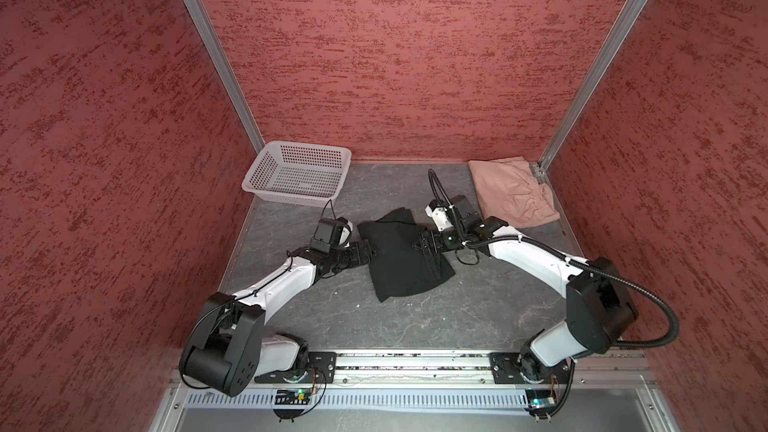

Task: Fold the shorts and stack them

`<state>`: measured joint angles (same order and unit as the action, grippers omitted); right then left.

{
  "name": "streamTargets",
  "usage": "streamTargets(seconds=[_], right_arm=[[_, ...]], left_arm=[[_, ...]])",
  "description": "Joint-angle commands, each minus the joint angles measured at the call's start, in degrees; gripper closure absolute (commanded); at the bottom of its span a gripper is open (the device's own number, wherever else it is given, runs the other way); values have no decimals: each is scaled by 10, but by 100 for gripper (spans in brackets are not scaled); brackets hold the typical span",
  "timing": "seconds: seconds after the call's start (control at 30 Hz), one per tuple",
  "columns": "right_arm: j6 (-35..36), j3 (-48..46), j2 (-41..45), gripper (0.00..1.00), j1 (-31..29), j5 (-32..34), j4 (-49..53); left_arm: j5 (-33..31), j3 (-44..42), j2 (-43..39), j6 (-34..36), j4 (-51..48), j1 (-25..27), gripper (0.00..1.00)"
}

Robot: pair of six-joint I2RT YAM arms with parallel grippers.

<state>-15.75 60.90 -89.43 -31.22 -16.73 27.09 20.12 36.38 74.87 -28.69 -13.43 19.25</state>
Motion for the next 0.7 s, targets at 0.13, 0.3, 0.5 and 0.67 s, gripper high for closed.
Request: streamTargets(seconds=[0.13, 0.3, 0.5, 0.67], right_arm=[[50, -41, -32, 1, 36, -67, -50], [61, -29, -80, 1, 56, -107, -81], [100, 4, -145, 1, 65, -144, -88], [119, 17, -179, 1, 79, -130, -78]], left_arm=[[7, -2, 20, 3, 37, 13, 1], [6, -3, 27, 1, 43, 22, 0], [9, -6, 39, -1, 55, 24, 1], [10, -5, 48, -3, 66, 28, 1]])
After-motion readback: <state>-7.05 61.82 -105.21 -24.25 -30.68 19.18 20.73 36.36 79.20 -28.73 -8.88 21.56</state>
